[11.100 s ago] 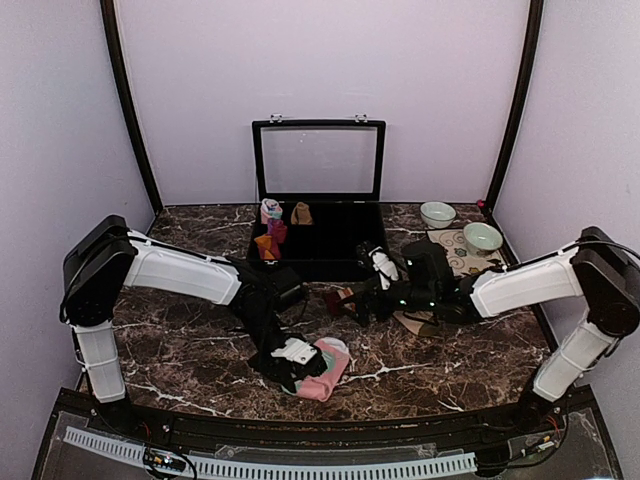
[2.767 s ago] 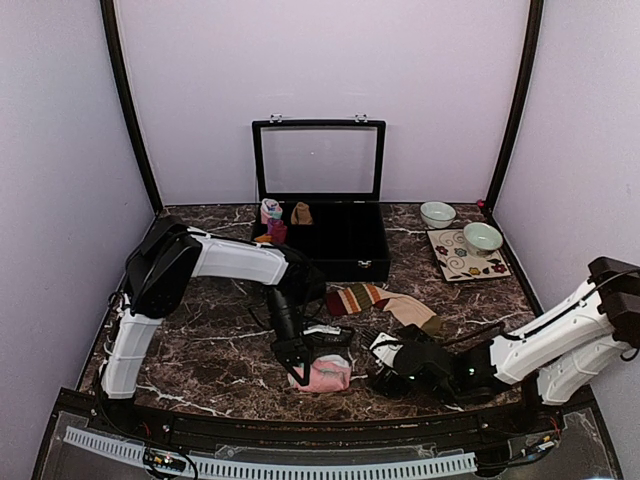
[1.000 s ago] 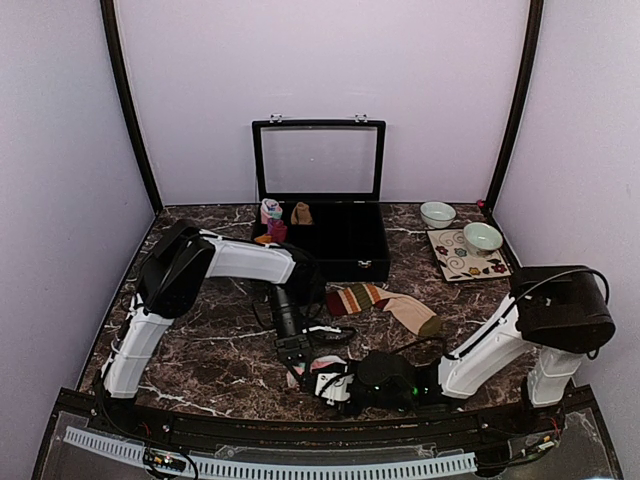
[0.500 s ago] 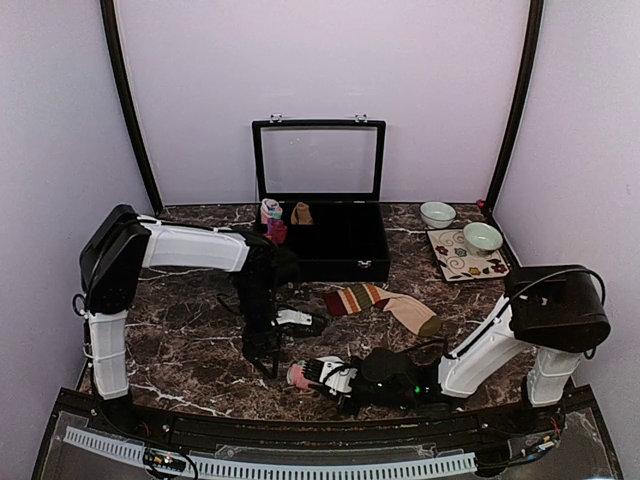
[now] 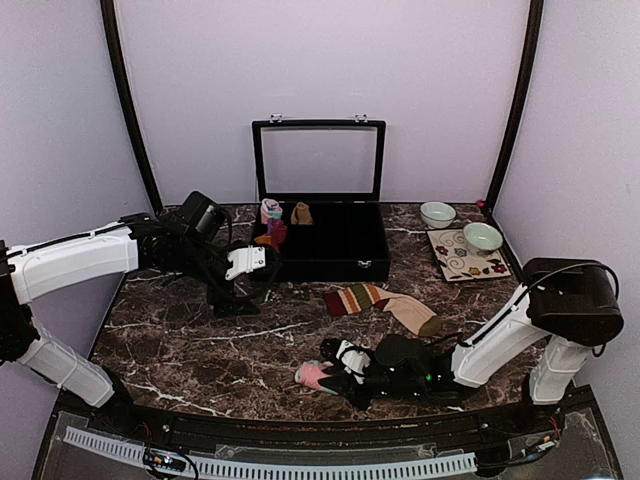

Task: Roll the socks
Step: Roll the sock at the center of the board, then pick up the sock from the center of the board, then pass from the left arm to the right

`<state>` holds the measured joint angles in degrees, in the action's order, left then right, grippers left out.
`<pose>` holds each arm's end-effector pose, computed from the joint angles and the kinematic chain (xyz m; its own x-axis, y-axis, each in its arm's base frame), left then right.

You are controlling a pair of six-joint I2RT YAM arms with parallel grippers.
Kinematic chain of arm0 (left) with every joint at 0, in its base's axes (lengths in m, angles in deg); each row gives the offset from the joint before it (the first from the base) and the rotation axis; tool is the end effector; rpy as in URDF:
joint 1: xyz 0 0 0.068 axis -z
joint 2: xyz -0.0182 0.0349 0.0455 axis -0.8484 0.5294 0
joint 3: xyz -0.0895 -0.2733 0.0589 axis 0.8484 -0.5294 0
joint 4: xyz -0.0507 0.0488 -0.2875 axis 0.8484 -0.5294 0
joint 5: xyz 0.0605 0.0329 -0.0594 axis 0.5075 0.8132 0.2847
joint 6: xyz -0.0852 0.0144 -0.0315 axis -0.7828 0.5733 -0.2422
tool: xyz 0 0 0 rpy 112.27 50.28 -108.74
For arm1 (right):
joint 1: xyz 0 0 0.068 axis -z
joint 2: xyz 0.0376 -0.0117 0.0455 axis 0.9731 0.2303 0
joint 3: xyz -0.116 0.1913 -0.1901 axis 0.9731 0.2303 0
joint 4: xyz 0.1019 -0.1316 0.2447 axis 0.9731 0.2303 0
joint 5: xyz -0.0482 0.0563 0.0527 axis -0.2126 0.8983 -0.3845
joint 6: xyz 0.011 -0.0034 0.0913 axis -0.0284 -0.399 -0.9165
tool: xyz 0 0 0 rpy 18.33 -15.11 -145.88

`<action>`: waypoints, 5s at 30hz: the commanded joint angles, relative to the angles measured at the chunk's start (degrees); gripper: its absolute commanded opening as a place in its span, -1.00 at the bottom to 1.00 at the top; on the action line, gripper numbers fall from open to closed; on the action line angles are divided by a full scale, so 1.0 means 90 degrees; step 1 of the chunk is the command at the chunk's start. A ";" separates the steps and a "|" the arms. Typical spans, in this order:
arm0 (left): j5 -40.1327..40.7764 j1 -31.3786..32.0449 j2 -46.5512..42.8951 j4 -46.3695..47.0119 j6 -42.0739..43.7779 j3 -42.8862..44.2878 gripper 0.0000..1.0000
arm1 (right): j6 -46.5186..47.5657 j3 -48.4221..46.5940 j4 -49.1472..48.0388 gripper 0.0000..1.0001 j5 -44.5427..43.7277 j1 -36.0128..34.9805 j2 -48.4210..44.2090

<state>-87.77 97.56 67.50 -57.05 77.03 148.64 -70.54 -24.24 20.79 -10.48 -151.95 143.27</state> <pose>0.2623 -0.2392 0.2468 0.0474 0.8024 -0.5949 0.9341 0.1753 0.3109 0.0957 0.3435 0.0704 -0.2015 -0.4125 -0.8884 -0.9365 0.3468 0.0514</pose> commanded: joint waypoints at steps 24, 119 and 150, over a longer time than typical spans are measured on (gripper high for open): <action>0.0606 0.3088 0.2111 0.1775 0.2398 -0.0098 0.34 | -0.2835 0.1080 -0.0682 -0.83 0.1613 0.0901 0.1140; -0.7576 0.0442 0.2414 -0.4254 0.0227 0.4073 -1.00 | -0.0041 -0.0725 0.0135 0.52 0.1468 0.1019 -0.3032; -0.7301 -0.0413 0.1775 -0.3035 -0.1702 0.4260 0.06 | 0.0107 -0.2478 0.1892 -1.00 0.2427 0.1513 -0.2459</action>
<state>-158.94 97.63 90.08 -100.81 78.10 189.32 -67.68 -46.58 32.29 18.98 -140.06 119.66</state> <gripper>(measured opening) 0.483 0.114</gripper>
